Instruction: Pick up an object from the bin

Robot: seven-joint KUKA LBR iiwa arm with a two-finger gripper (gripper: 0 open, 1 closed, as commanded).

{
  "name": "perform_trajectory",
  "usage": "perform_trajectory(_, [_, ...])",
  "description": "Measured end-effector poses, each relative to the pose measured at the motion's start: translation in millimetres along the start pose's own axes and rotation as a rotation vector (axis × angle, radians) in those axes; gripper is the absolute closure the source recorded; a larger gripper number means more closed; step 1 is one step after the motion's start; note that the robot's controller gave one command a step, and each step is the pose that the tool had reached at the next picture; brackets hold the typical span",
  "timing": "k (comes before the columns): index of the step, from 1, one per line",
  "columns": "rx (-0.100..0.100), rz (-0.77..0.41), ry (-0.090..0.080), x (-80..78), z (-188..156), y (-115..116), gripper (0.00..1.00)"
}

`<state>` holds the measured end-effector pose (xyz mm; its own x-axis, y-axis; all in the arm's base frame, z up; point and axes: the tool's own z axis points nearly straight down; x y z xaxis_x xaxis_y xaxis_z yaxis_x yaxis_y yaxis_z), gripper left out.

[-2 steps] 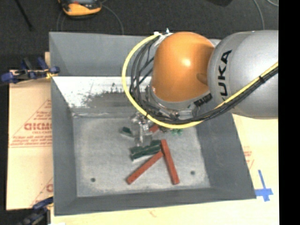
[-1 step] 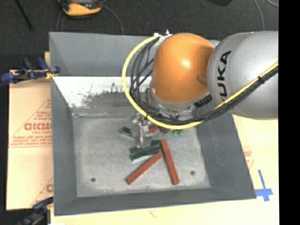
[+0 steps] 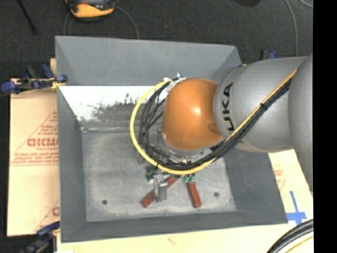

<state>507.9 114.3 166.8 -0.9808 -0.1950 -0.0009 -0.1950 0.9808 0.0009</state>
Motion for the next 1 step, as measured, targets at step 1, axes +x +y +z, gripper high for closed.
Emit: perform_trajectory(1, [0.0,0.001,-0.002,-0.6,-0.7,-0.2,0.0])
